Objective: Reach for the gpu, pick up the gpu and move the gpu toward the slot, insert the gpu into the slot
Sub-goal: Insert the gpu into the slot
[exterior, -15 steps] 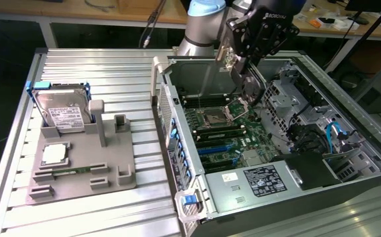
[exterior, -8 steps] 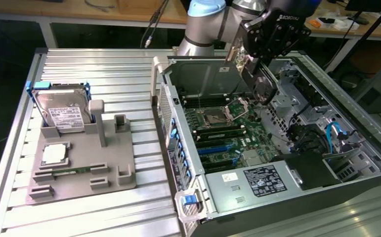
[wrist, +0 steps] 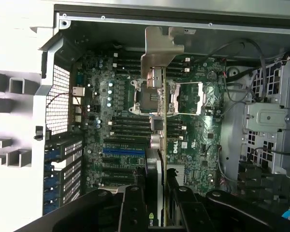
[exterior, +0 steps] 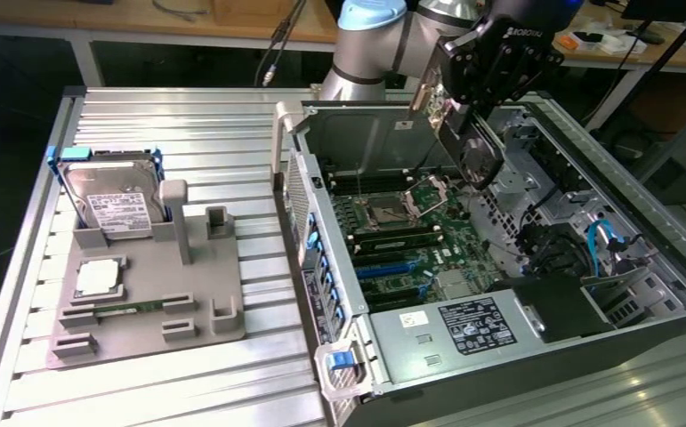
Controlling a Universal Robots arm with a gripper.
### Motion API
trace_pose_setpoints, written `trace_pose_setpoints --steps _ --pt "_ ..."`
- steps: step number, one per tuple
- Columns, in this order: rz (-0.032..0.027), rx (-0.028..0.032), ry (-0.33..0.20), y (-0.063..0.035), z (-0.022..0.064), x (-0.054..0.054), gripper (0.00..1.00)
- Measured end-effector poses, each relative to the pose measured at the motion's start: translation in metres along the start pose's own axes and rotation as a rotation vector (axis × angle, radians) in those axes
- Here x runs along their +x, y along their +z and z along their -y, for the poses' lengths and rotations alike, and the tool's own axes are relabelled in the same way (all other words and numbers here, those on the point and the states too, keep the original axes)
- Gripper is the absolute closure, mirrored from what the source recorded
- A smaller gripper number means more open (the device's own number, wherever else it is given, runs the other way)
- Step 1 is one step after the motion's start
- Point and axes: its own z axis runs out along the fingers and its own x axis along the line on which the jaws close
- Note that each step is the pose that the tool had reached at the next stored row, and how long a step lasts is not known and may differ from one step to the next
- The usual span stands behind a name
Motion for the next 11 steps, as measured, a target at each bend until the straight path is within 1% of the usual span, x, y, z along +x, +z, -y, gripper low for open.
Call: trace_pose_setpoints --steps 10,11 --pt "0.0 -0.0001 -0.001 0.0 0.0 0.0 0.73" --pt "-0.0002 -0.0001 -0.011 0.0001 0.0 -0.0002 0.73"
